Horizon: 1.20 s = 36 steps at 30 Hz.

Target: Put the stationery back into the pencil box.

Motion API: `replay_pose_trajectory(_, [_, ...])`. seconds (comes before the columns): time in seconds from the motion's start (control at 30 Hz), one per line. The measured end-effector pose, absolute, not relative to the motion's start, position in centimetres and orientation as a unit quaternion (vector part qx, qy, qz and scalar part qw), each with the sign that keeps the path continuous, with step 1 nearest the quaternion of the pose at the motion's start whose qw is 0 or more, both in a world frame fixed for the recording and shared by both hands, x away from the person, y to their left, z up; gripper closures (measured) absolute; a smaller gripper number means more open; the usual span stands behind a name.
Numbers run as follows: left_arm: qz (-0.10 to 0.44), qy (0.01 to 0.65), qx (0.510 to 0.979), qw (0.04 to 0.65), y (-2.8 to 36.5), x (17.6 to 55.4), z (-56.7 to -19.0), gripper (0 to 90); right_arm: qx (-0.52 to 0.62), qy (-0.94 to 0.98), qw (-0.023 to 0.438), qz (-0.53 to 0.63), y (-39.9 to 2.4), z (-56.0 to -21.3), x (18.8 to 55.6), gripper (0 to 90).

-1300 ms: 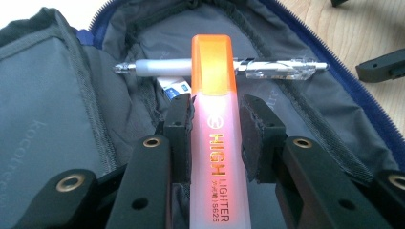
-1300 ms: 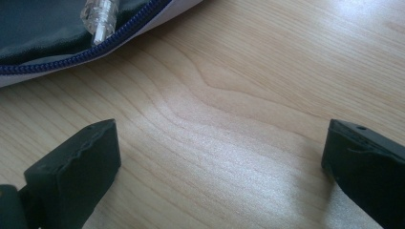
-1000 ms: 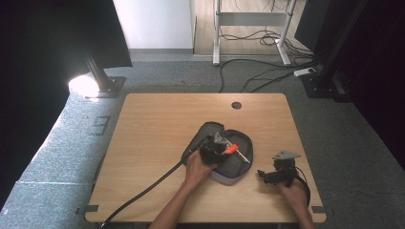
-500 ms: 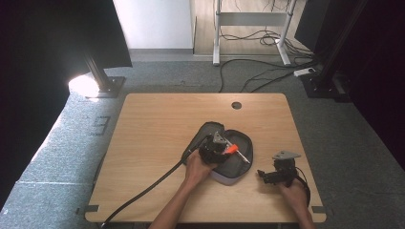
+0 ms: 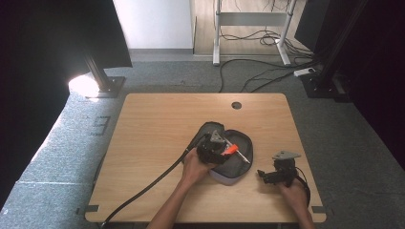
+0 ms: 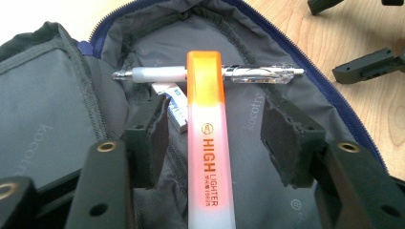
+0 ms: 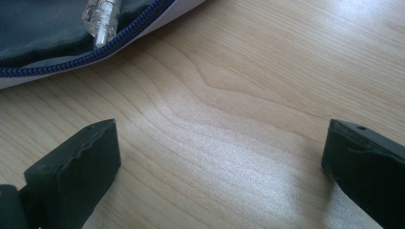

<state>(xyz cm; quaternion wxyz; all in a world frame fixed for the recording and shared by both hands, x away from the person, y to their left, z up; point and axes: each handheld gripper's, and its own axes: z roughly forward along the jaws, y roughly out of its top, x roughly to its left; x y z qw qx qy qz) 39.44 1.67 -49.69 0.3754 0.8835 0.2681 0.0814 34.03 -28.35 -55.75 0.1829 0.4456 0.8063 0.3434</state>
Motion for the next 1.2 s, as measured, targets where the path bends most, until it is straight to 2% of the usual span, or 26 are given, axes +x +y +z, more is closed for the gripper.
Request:
replay_pose_trajectory(0.1, [0.079, 0.270, 0.881, 0.380, 1.9, 39.3, -49.5, 36.4, 0.446, 0.806, 0.183, 0.343, -28.3, -55.7, 34.0, 0.0])
replay_pose_trajectory(0.63, [0.056, 0.273, 0.874, 0.399, 4.2, 38.5, -48.3, 23.9, 0.445, 0.806, 0.183, 0.343, -28.4, -55.7, 34.0, 0.0])
replay_pose_trajectory(0.87, [0.066, 0.276, 0.870, 0.403, 5.4, 37.8, -47.8, 14.8, 0.445, 0.807, 0.183, 0.343, -28.4, -55.7, 34.0, 0.0])
replay_pose_trajectory(1.07, [0.073, 0.283, 0.863, 0.412, 6.6, 37.4, -47.3, 13.2, 0.445, 0.807, 0.183, 0.343, -28.4, -55.7, 34.0, 0.0])
replay_pose_trajectory(1.2, [0.085, 0.291, 0.861, 0.409, 7.4, 37.1, -47.0, 8.3, 0.445, 0.807, 0.183, 0.343, -28.4, -55.7, 34.0, 0.0])
